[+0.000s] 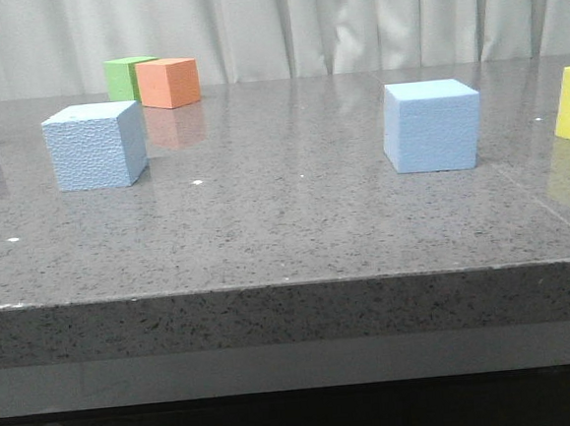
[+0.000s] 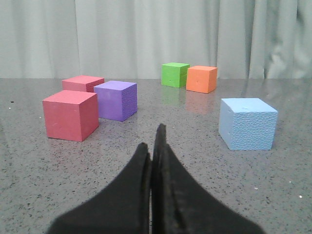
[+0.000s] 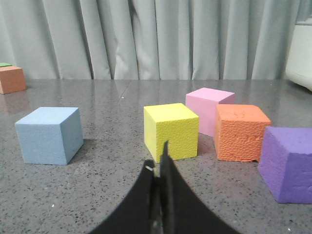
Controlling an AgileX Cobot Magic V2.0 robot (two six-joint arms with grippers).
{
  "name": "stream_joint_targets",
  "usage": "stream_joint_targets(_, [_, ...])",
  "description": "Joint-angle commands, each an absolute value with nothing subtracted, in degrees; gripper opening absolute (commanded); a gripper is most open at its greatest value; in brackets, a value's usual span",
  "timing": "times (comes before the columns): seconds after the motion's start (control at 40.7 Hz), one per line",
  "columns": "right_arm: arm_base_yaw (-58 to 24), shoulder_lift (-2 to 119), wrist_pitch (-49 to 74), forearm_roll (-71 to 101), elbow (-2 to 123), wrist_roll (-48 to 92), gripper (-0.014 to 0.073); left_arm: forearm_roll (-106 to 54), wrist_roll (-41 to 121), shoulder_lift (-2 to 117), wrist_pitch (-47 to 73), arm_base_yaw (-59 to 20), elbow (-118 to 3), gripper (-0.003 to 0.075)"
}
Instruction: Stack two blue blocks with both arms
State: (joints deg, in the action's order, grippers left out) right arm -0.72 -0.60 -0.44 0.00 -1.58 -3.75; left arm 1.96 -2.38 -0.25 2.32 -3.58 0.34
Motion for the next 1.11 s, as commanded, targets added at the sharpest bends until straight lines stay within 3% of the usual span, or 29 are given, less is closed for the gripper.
stream_joint_targets(0.0, [-0.7,-1.6,-5.1,-0.4,-1.2,-3.7,-0.0120,1.5,-2.6,-1.3,-2.7,-3.9,0.6,-0.0020])
stream_joint_targets(0.27, [-0.7,-1.6,-5.3,-0.4,-1.2,-3.6,-0.0120,1.5,-2.6,-1.3,-8.1,-3.9,0.4,-0.0020])
stream_joint_targets(0.369, [-0.7,-1.6,-9.2,-0.4,-1.2,-3.5,-0.0120,1.5,-2.6,-1.3,-16.7,-3.9,0.0,-0.0020])
stream_joint_targets(0.443, [-0.7,-1.6,-12.5,-0.4,-0.3,-3.5,-0.0120,1.5,-2.6,-1.3,-16.6,-3.9,-2.1,-0.0020])
stream_joint_targets(0.689, [-0.7,1.0,1.4,-1.7,15.3,-3.0,-0.0120,2.0,-2.6,2.1,3.5,-3.9,-21.5,-0.0020])
stream_joint_targets(0.959, [-0.7,16.0,22.2,-4.1,34.4,-3.0,-0.0120,2.2,-2.6,14.3,24.7,-3.9,-42.5,-0.0020])
stream_joint_targets(1.082, [-0.7,21.7,27.5,-4.0,38.1,-3.0,-0.0120,2.2,-2.6,18.4,29.3,-3.9,-45.1,-0.0020])
